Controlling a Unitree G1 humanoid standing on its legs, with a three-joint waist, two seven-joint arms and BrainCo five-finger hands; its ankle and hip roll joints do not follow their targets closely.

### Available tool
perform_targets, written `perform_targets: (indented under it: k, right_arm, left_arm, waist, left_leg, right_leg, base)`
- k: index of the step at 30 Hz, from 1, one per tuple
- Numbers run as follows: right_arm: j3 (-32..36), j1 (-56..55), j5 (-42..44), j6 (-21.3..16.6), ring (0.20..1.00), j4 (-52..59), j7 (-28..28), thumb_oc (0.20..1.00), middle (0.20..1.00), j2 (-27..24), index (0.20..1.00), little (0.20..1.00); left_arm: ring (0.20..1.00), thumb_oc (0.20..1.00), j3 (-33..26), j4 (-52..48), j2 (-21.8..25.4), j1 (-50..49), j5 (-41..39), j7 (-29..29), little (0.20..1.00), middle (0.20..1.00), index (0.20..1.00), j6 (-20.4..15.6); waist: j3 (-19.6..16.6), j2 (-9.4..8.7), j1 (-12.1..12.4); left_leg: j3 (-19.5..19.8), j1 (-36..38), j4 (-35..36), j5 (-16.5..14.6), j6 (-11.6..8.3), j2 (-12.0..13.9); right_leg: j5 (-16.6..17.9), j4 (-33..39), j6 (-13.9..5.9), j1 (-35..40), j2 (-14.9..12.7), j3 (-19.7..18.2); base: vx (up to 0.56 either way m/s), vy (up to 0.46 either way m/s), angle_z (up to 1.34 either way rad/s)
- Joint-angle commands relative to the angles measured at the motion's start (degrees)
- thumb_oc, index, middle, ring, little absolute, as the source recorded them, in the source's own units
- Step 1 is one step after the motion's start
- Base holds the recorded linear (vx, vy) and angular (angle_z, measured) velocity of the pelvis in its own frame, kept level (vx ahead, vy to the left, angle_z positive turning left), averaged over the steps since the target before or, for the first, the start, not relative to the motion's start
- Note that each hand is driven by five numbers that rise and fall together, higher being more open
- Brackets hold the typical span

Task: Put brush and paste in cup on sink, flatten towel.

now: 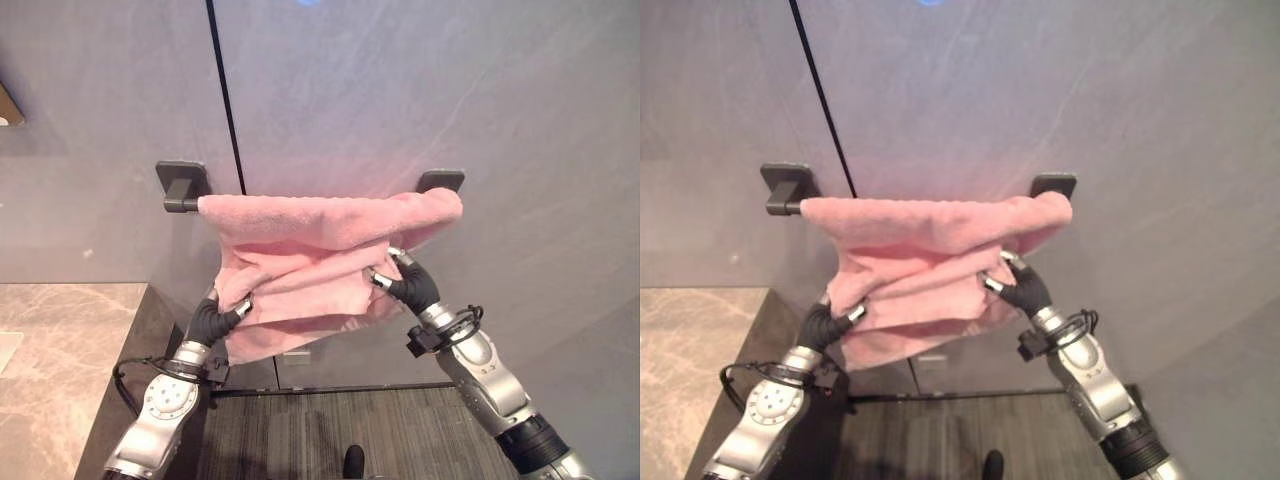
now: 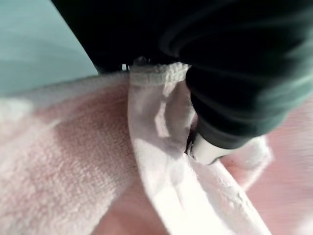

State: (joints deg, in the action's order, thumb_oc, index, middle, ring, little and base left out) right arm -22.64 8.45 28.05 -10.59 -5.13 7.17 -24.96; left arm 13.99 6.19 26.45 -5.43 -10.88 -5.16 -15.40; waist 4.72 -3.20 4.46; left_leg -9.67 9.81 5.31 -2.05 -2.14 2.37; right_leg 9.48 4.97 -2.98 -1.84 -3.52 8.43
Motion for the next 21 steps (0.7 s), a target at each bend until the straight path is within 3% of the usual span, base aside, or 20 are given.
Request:
perform_targets:
  k: [1,7,13,14,16,17,21]
  right_arm:
    - [1.8,1.0,-3.9,-2.0,0.2,-0.1,-3.7,0.2,0.2,0.8,0.2,0.2]
    - [2.1,0.2,-5.1,-1.7,0.2,-6.3,-6.3,0.2,0.2,3.0,0.2,0.2]
    - [2.9,-0.6,-2.6,-2.7,0.2,-1.7,-5.8,0.2,0.2,2.9,0.2,0.2]
    - [3.2,-0.5,-2.4,-3.2,0.2,0.0,-6.0,0.2,0.2,3.0,0.2,0.2]
    - [4.0,-0.7,-1.9,-5.2,0.2,3.2,-6.4,0.2,0.2,3.1,0.2,0.2]
    - [4.0,-0.8,-0.5,-5.8,0.2,4.5,-6.1,0.2,0.2,3.3,0.2,0.2]
    - [3.4,-1.3,2.2,-6.6,0.2,9.6,-5.4,0.2,0.2,2.7,0.2,0.2]
  left_arm:
    - [0.2,0.2,1.2,5.3,-0.3,2.7,-0.9,-1.1,0.2,0.2,0.2,-0.2]
    - [0.2,0.2,4.3,10.9,-0.4,4.2,2.7,-1.0,0.2,0.2,0.2,0.6]
    - [0.2,0.2,3.4,7.0,0.5,4.1,2.9,-1.9,0.2,0.2,0.2,-0.3]
    - [0.2,0.2,2.8,5.4,0.8,4.0,4.0,-2.9,0.2,0.2,0.2,-0.8]
    - [0.2,0.2,0.7,-0.1,4.8,4.6,18.5,-8.5,0.2,0.2,0.2,-2.7]
    - [0.2,0.2,-0.1,-2.2,5.5,4.6,21.2,-10.0,0.2,0.2,0.2,-3.2]
    - [0.2,0.2,-2.5,-7.7,4.9,2.6,20.3,-12.9,0.2,0.2,0.2,-4.6]
  waist:
    - [-1.6,-0.39,0.4]
    - [-1.5,0.06,-0.1]
    - [-1.4,0.16,-0.3]
    - [-1.3,0.17,-0.2]
    - [-1.4,0.11,0.1]
    - [-1.4,0.07,0.3]
    - [-1.3,-0.25,0.5]
  left_leg:
    - [2.2,-4.0,-0.3,2.2,-0.7,0.1]
    - [1.9,-4.0,-0.3,2.1,-0.66,0.1]
    - [1.7,-4.2,-0.3,2.1,-0.67,0.1]
    - [1.7,-4.3,-0.3,2.1,-0.67,0.2]
    - [1.8,-4.2,-0.3,1.9,-0.79,0.3]
    - [1.8,-4.2,-0.3,1.8,-0.87,0.3]
    - [2.0,-4.3,-0.3,1.9,-1.02,0.4]
  right_leg:
    - [-5.9,-2.5,-5.45,6.1,-4.4,-0.8]
    - [-5.6,-2.3,-5.52,5.9,-4.4,-1.3]
    - [-5.5,-2.2,-5.64,5.6,-4.5,-1.7]
    - [-5.6,-2.2,-5.65,5.6,-4.5,-1.7]
    - [-5.8,-2.0,-5.72,5.7,-4.4,-1.6]
    - [-5.9,-2.0,-5.71,5.8,-4.4,-1.5]
    - [-6.0,-1.9,-5.63,5.9,-4.4,-1.3]
  base:
    - [0.0,0.0,0.0]
    - [0.0,0.0,0.0]
    - [0.0,0.0,0.0]
    - [0.0,0.0,0.0]
    - [0.03,-0.02,0.01]
    - [0.0,0.0,0.0]
    - [0.0,0.0,0.0]
